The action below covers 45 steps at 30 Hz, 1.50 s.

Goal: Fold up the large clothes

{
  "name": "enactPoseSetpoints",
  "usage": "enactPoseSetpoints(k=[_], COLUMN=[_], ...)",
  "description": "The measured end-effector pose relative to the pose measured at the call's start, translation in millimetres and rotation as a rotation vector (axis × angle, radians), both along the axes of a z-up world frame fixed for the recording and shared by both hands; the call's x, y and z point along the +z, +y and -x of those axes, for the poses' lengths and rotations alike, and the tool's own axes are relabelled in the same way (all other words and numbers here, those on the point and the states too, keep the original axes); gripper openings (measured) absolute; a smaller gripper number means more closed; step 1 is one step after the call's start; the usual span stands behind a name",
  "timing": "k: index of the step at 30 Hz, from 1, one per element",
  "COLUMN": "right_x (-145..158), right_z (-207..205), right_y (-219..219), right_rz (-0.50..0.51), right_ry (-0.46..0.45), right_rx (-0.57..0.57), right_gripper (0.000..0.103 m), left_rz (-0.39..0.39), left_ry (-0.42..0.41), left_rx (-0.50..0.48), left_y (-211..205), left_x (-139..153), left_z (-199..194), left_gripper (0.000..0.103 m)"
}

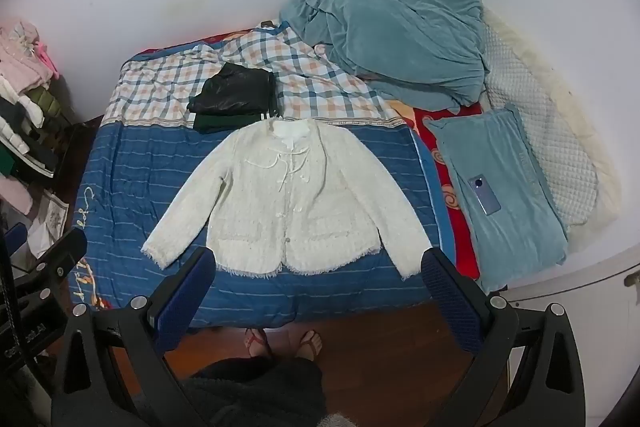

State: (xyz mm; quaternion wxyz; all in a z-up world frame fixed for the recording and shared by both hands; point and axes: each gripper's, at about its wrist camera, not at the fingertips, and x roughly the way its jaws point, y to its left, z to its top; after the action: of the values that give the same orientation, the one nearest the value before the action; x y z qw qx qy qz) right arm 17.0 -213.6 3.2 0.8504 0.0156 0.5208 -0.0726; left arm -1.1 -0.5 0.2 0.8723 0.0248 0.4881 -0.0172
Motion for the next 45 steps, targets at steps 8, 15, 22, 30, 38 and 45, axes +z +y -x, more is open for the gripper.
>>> enactPoseSetpoints(k=[8, 15, 22, 30, 38, 45], right_x=[1.1, 3.8, 2.4, 7.4, 5.8, 6.6], right_z=[-0.9, 0.3, -1.1, -2.8, -4.1, -4.6], right_y=[-1.5, 0.2, -3.1, -2.3, -2.1, -2.5], right_rz=[0.007, 0.004, 0.002, 0.003, 0.004, 0.004], right_ry=[-0.002, -0.007, 0.000, 0.000, -0.002, -0.001], right_rx=[0.001, 0.003, 0.001, 0.004, 0.004, 0.004], right_gripper=[0.103, 0.103, 0.103, 0.103, 0.103, 0.103], left_rz=[-0.005, -0.006, -0.007, -0.006, -0.004, -0.003], left_ry=[-0.004, -0.005, -0.005, -0.006, -0.009, -0.008], left_rx=[0.002, 0.003, 0.004, 0.004, 0.006, 0.006], left_y=[3.5, 3.0, 2.5, -0.4, -2.7, -4.2], left_x=[5.2, 5.2, 4.2, 8.3, 11.5, 15.7], left_z=[-0.9, 0.0, -0.1, -3.6, -5.4, -7.9], left_gripper=[0.103, 0.103, 0.103, 0.103, 0.103, 0.103])
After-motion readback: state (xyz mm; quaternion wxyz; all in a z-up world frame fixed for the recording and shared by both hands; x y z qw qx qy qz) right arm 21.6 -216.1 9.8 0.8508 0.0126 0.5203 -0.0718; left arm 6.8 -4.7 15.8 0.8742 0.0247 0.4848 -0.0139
